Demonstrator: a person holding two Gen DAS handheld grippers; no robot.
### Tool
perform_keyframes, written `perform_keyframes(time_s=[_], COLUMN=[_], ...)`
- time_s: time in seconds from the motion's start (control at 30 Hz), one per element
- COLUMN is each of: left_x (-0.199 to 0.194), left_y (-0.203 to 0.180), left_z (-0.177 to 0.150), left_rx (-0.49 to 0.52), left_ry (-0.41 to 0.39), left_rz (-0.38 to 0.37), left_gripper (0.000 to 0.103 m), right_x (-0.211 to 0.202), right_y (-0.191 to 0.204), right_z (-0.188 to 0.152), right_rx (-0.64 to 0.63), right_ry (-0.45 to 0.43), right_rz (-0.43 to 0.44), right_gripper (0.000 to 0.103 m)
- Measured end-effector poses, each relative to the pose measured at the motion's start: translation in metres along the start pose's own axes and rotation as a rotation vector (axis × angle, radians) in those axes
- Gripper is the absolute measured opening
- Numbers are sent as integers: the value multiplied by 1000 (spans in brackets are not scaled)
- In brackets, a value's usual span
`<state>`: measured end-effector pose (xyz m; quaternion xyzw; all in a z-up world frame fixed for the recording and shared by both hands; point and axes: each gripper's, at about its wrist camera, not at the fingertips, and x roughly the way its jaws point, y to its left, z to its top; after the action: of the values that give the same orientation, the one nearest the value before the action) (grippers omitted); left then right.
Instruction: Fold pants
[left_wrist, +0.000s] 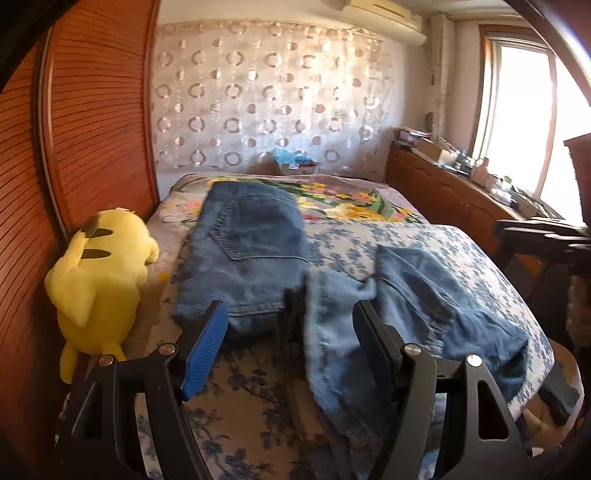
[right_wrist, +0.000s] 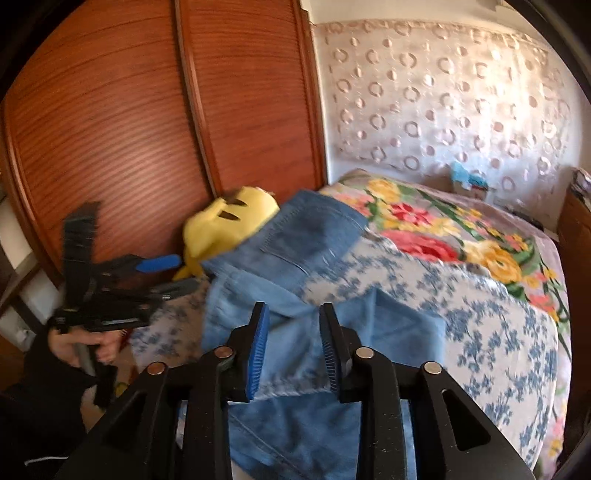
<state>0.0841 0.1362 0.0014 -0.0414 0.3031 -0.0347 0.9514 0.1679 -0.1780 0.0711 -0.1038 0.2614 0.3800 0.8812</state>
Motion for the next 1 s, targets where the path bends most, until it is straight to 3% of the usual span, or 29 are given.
perform_keyframes(time_s=[0.2,0.47,0.93,1.0], left_x=[-7,-4,-4,1], left_y=[-34,-69,-86,-84], left_z=[-17,-41,-68,-75], left_rx=[45,106,121,119], left_ry=[19,72,128,146], left_rz=[-58,-107,-143,-138], left_gripper=[71,71,71,71], right_x=[36,75,107,107], right_y=[-7,-11,-9,-10], right_z=[-11,-25,-14,-12], right_rx=[25,72,85,72], right_ry=[67,167,212,204], right_rz=[-49,-46,-34,-27], right_gripper=[37,37,37,28])
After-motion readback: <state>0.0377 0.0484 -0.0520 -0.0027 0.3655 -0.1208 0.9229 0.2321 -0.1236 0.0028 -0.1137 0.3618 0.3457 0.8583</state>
